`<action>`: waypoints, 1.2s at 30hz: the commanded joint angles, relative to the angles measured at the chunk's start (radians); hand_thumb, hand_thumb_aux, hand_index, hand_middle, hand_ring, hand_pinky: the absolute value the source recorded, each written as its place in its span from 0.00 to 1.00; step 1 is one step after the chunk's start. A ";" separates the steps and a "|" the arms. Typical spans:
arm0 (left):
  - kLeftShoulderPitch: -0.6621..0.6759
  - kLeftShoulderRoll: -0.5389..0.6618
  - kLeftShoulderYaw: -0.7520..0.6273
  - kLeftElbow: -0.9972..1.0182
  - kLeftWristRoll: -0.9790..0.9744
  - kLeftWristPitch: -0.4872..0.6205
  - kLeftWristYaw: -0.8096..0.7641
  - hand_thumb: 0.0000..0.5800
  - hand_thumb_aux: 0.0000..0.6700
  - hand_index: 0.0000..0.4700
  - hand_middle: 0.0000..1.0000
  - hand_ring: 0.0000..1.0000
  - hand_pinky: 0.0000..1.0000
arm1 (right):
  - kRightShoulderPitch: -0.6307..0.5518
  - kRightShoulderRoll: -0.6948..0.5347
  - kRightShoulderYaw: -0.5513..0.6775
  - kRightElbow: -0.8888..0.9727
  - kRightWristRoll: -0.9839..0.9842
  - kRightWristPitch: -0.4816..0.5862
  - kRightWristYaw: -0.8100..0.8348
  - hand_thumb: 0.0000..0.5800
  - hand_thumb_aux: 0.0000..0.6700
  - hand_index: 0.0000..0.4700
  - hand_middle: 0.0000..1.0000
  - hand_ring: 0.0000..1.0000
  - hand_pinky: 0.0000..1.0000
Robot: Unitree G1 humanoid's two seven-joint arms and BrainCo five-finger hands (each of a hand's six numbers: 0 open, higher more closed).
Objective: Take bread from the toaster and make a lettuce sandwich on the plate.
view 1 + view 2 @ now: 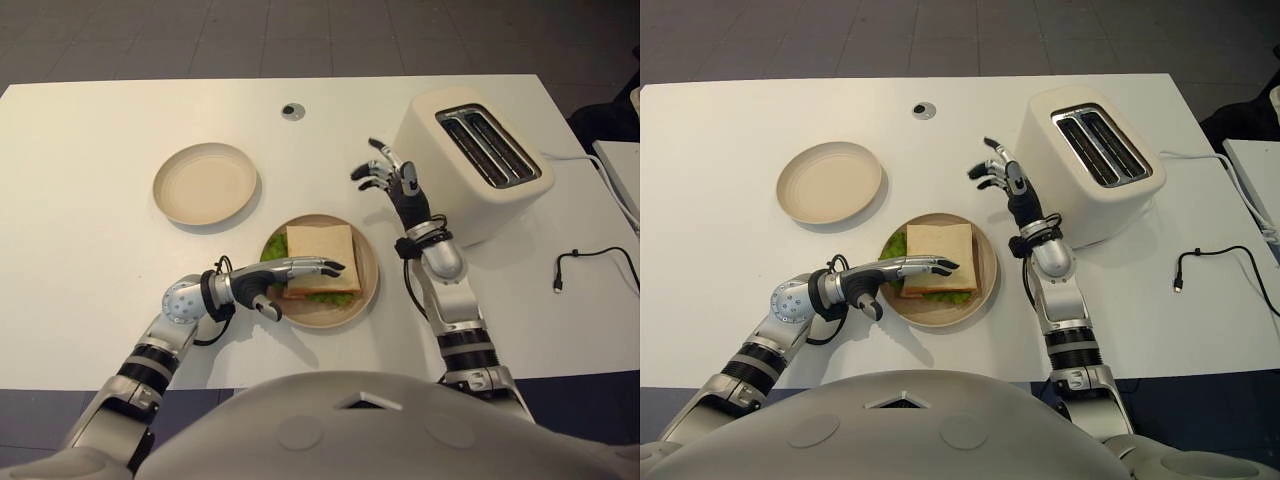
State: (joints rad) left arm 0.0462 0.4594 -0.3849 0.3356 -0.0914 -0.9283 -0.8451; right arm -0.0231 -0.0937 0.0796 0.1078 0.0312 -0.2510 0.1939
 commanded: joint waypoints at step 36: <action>-0.293 -0.145 0.081 0.500 0.400 0.257 0.613 0.87 0.64 0.64 1.00 1.00 1.00 | -0.031 -0.139 0.190 0.280 -0.363 -0.275 -0.003 1.00 1.00 1.00 1.00 1.00 1.00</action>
State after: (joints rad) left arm -0.1783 0.3436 -0.3371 0.6617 0.2264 -0.7667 -0.4080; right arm 0.0377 -0.2808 0.3102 0.2839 -0.2795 -0.4913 0.3500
